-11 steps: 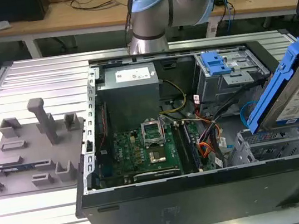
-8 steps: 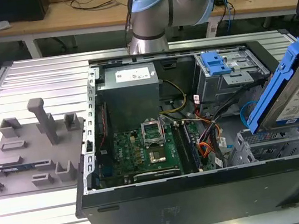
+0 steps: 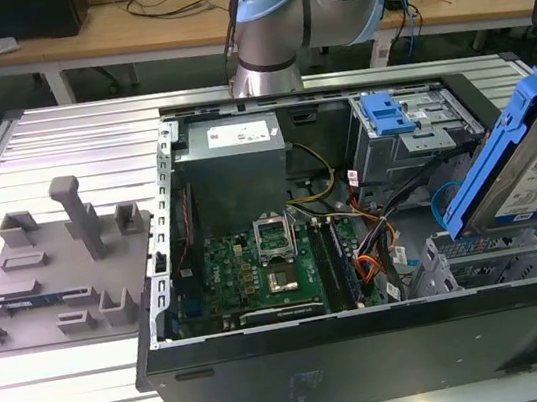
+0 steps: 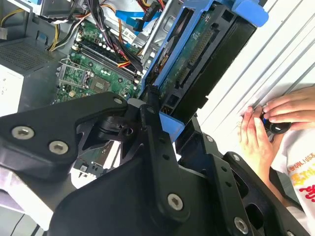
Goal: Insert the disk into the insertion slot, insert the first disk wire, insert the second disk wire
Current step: 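Insert the disk into the insertion slot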
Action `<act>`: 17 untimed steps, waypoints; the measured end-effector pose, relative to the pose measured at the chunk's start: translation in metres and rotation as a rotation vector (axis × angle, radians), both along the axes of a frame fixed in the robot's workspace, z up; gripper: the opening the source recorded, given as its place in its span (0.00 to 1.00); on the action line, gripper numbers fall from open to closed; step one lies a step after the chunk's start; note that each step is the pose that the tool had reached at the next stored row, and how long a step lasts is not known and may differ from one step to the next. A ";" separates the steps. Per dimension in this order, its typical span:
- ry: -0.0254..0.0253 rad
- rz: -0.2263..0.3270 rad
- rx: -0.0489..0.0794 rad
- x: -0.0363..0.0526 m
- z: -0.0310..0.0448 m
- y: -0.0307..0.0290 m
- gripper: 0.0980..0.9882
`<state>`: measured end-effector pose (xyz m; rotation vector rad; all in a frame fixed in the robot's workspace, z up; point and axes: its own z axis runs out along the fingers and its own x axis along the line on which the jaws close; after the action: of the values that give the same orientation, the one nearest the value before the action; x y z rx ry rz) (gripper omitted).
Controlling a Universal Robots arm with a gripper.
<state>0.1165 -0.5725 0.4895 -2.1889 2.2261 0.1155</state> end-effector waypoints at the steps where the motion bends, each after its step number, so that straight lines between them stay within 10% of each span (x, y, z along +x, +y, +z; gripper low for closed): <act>1: 0.0000 0.000 0.000 0.0000 0.0000 0.0000 0.30; 13: -0.0031 0.001 0.028 0.0000 0.0000 -0.0001 0.30; 17: -0.0252 0.001 0.027 -0.0004 -0.0008 -0.0001 0.30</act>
<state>0.1161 -0.5726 0.4887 -2.1657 2.1974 0.1164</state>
